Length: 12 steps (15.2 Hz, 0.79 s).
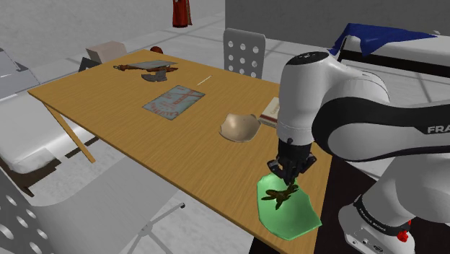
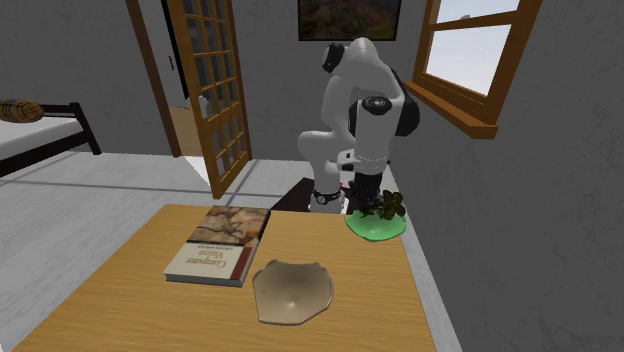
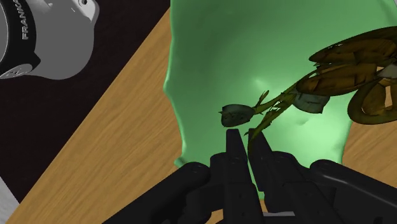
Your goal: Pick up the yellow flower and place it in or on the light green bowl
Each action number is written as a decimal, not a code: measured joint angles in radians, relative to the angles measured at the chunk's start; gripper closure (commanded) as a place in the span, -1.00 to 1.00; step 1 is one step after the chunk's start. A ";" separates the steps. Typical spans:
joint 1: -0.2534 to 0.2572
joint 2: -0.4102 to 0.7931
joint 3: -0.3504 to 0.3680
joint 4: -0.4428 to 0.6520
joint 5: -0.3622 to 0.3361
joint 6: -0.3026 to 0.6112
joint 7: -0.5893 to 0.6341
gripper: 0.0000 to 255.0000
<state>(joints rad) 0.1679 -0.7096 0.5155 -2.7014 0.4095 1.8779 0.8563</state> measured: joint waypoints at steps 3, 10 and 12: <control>-0.001 0.010 0.007 -0.012 0.004 0.022 -0.002 1.00; 0.000 0.011 0.008 -0.014 0.005 0.025 -0.002 -1.00; 0.000 0.011 0.008 -0.014 0.005 0.025 -0.002 -1.00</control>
<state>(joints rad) 0.1675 -0.6982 0.5233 -2.7149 0.4146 1.9031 0.8541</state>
